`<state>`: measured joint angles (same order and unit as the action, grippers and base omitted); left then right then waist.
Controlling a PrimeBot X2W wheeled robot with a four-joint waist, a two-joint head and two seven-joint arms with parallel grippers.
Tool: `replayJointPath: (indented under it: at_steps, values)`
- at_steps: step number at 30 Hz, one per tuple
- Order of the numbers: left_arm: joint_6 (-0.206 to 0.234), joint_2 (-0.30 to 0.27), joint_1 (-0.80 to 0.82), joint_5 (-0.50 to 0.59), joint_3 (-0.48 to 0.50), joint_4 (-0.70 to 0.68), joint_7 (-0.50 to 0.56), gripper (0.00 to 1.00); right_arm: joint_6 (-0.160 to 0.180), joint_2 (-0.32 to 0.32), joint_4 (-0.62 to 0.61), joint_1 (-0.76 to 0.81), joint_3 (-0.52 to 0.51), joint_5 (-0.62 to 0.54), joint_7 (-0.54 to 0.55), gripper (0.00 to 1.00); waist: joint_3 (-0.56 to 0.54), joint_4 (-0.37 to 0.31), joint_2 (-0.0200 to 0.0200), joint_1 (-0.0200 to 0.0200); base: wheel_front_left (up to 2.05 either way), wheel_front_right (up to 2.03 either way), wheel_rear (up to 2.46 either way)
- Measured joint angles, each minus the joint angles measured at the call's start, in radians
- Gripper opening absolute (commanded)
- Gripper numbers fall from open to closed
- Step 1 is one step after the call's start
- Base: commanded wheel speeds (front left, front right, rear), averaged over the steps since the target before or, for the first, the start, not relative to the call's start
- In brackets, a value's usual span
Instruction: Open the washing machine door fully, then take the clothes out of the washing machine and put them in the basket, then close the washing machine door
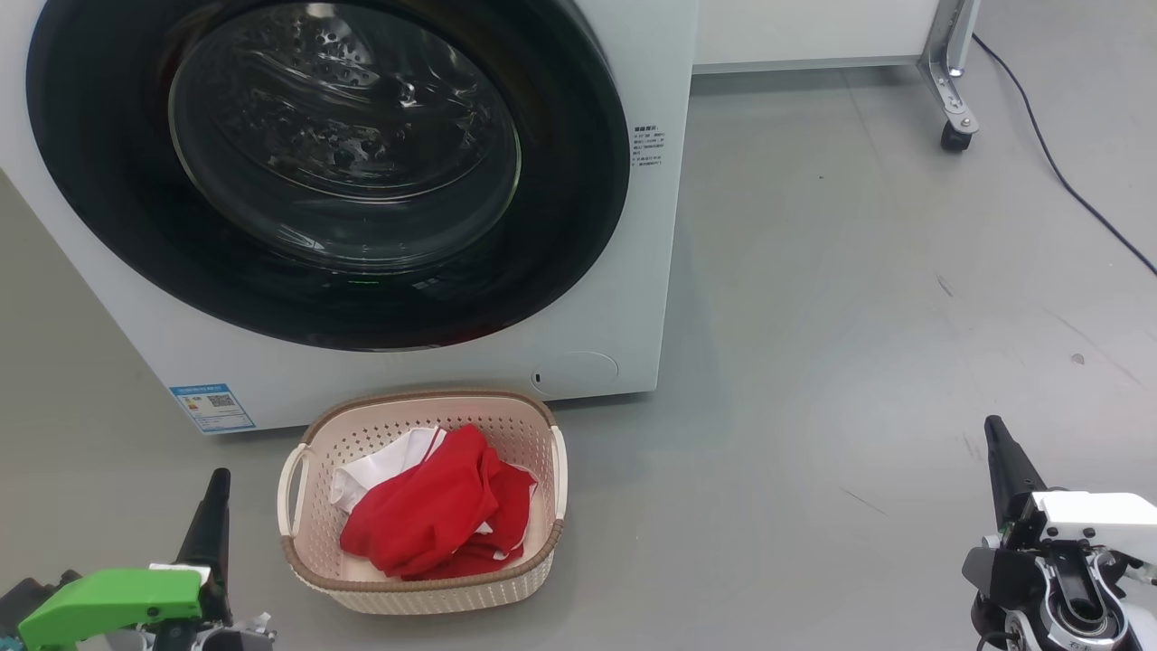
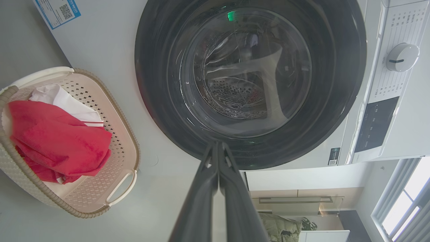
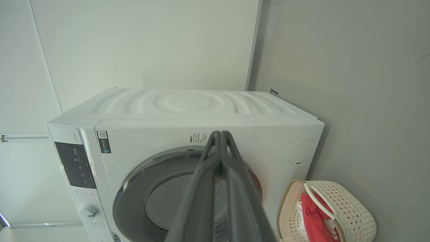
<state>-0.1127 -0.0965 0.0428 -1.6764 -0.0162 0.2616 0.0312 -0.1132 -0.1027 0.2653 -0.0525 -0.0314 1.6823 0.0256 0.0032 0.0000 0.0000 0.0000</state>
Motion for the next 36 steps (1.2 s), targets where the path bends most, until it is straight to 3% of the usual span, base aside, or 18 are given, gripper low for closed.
replayJointPath:
  at_steps: [36]
  values:
    - [-0.007, 0.0, 0.004, 0.0, 0.005, 0.012, 0.005, 0.0, -0.003, 0.001, 0.007, -0.001, -0.004, 0.0, 0.006, 0.0, 0.0, 0.0, 0.0, 0.0, 0.0, 0.0, 0.0]
